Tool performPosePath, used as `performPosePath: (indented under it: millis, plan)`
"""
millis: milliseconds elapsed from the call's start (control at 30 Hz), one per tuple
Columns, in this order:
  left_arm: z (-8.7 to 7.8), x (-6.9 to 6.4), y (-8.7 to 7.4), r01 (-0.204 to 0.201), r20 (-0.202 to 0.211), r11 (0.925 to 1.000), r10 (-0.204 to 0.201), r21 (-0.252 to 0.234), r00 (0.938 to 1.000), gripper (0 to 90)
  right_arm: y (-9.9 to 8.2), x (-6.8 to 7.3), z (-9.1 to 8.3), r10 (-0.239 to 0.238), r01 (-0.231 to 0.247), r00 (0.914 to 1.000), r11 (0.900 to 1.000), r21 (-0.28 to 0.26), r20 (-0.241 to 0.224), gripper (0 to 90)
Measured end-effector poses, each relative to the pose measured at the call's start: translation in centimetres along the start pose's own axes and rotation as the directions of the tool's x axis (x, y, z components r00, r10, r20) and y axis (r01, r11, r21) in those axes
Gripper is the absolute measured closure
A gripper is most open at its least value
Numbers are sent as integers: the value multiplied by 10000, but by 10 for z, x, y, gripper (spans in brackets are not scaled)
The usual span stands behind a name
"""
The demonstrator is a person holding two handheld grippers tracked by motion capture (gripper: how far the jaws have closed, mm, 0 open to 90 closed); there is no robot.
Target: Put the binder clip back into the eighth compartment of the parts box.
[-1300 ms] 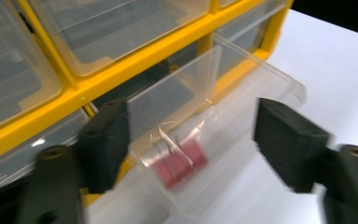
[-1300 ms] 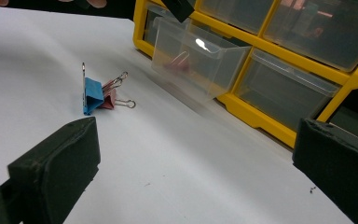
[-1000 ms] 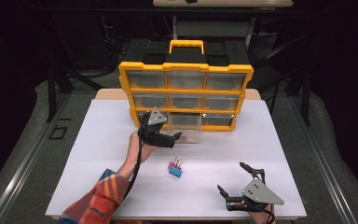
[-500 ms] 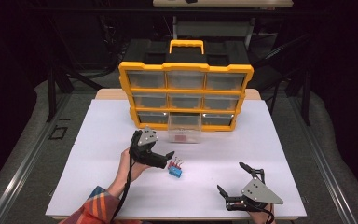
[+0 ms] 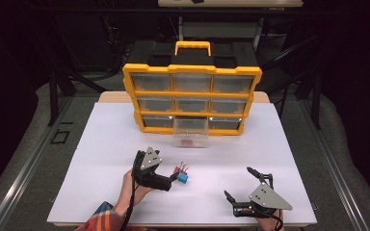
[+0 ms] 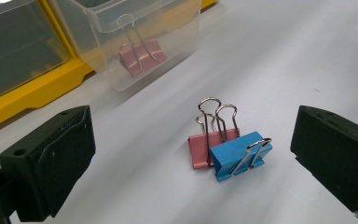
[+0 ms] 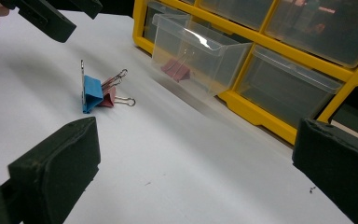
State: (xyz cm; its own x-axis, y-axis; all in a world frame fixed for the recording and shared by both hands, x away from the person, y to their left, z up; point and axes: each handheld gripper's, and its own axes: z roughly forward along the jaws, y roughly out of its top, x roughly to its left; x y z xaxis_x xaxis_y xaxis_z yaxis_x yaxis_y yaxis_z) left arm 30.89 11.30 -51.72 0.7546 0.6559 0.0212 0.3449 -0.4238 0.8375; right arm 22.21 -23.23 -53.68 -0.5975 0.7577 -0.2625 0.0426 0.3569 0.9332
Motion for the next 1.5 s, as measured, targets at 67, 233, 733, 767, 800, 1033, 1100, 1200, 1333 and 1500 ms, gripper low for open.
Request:
performPosePath:
  millis: [67,233,733,767,800,1033,1100,1200,1333,1500]
  plan:
    - [1,-3,-2,-22,-24,10000,22,0,10000,0,0,0,0,-17,17,10000,10000,21,-7,2]
    - [3,-12,-4,-104,-91,9999,105,81,9999,0,1,2,-1,-35,35,10000,10000,-6,-9,2]
    - [23,-35,-12,-55,-21,9987,56,508,10000,36,0,2,1,-18,20,9999,9998,180,-118,3]
    - [25,-36,-12,-56,-47,9983,59,574,10000,50,0,2,2,-13,15,9999,9998,194,-114,3]
    - [26,-37,-12,-63,-86,9981,68,614,9999,77,0,2,2,-34,36,9999,9998,191,-119,3]
    - [31,-40,-16,74,-226,9956,-53,937,9997,211,0,2,1,-59,61,9999,9998,188,-102,3]
    - [33,-38,-17,173,-190,9948,-154,1004,9997,234,0,2,2,-52,54,9999,9998,214,-109,3]
    - [36,-35,-19,380,-143,9922,-366,1187,9992,273,0,2,1,-60,62,9999,9997,231,-106,4]
    - [40,-37,-21,609,-398,9877,-557,1443,9977,339,0,2,2,-66,68,9999,9996,272,-78,17]
    - [41,-37,-22,765,-330,9855,-723,1514,9968,380,0,2,3,-93,94,10000,9994,321,-37,19]
